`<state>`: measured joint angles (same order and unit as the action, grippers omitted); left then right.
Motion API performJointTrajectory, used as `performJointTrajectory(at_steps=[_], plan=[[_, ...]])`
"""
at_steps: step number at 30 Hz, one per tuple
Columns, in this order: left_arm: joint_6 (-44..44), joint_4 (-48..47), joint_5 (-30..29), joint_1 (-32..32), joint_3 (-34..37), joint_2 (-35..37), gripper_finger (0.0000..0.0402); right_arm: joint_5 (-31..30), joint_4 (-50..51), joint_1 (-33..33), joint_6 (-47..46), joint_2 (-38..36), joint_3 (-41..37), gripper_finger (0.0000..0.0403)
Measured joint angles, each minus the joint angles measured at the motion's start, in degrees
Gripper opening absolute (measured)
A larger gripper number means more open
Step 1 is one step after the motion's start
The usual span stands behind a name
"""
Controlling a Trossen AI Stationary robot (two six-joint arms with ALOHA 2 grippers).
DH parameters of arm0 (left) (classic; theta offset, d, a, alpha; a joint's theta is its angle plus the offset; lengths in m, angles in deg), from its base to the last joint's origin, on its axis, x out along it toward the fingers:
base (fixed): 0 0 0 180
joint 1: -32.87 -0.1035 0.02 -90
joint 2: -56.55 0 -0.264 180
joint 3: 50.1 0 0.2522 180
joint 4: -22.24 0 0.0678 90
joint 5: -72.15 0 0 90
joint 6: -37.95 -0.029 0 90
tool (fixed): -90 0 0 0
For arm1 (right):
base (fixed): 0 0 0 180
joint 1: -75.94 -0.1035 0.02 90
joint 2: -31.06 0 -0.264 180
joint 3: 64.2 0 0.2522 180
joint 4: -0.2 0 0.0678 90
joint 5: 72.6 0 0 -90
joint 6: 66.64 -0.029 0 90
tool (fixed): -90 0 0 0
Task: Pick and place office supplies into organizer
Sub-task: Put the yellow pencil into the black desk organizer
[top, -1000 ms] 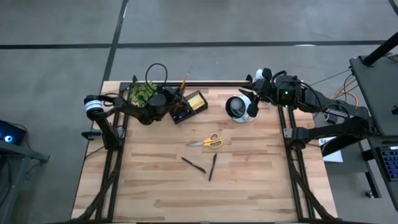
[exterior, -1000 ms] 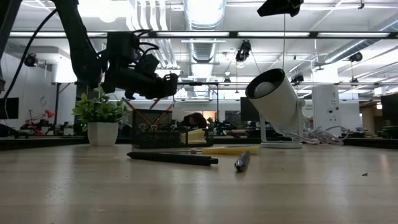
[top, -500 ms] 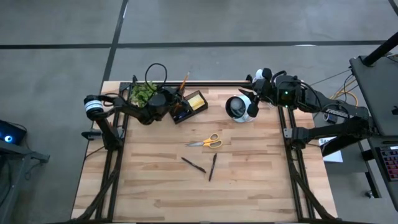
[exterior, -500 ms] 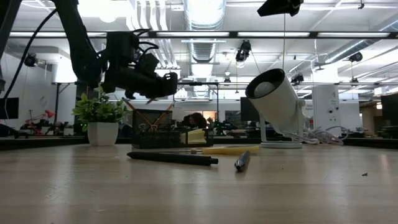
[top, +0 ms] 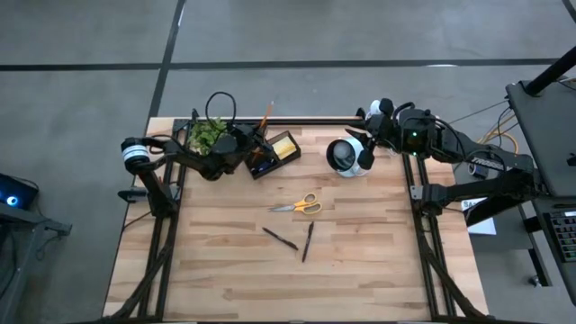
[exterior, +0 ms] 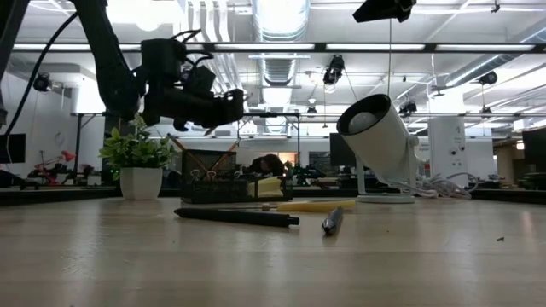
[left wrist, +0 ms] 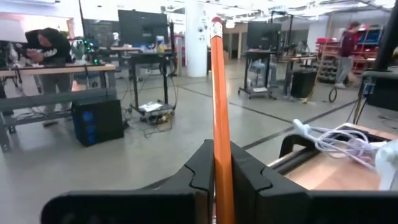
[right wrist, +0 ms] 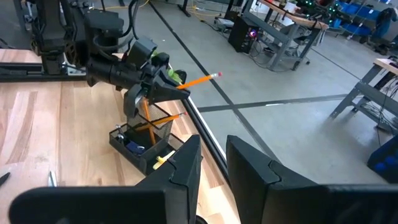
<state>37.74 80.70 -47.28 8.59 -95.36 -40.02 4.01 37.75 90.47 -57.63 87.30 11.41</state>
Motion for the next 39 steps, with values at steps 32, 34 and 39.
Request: performJointTrajectory(at_steps=[32, 34, 39], plan=[[1.5, 4.3, 3.7, -0.4, 7.3, -1.7, 0.0006, 0.2, -0.4, 0.0, -1.9, 0.0, 0.0, 0.0066], [1.5, 4.3, 3.6, -0.5, 7.3, -2.7, 0.0006, 0.2, -0.4, 0.0, -1.8, 0.0, 0.0, 0.0066], [2.9, 4.4, 3.6, -0.5, 6.8, -4.7, 0.0006, 0.3, -0.6, 0.0, -1.7, 0.0, 0.0, 0.0066]])
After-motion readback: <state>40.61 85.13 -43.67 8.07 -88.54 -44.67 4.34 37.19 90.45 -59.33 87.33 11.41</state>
